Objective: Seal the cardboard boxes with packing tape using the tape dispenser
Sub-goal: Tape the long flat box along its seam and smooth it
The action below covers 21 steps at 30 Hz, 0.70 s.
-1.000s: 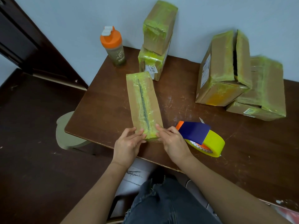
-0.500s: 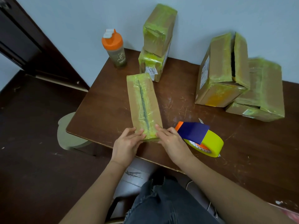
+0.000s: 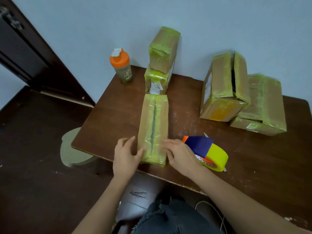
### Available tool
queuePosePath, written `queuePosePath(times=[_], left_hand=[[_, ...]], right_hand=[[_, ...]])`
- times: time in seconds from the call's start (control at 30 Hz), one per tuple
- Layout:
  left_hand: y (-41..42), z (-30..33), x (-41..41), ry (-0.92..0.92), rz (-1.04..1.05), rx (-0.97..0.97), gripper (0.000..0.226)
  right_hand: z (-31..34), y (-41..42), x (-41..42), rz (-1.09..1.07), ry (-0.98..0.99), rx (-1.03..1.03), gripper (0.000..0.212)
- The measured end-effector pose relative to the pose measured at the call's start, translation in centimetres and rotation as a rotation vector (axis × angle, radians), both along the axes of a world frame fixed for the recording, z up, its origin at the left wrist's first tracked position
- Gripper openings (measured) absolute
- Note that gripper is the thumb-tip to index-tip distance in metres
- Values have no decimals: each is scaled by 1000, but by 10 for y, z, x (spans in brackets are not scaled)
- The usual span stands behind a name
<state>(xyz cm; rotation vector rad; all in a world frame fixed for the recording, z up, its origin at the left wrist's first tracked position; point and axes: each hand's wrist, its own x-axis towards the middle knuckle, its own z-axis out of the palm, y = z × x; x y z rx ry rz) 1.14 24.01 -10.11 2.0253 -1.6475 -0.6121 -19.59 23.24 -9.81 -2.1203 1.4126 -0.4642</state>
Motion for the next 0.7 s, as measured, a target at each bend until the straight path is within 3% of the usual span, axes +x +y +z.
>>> queuePosePath(times=[0.07,0.13,0.23,0.33,0.4,0.5,0.6,0.7], left_hand=[[-5,0,-8,81,91,360,72],[-11,-3,-9,233,106,489,43],[-25,8,9,80,120,491,18],[-38,17,36,-101,188,412,38],[-41,18,43,-102,262,319,57],[-36,19,31,-115,366,420,84],[-35,16,25,-40,377,432,84],[-40,16,42,-76,411,242,73]], right_hand=[[7,-6,6,54,38,98,40],[14,-8,8,110,86,217,45],[25,-16,6,-22,86,90,44],[32,-30,1,-250,104,-81,45],[33,-41,0,-331,149,-14,53],[34,-53,-1,-355,178,238,69],[31,-60,3,-302,209,317,66],[38,-65,5,-449,302,215,45]])
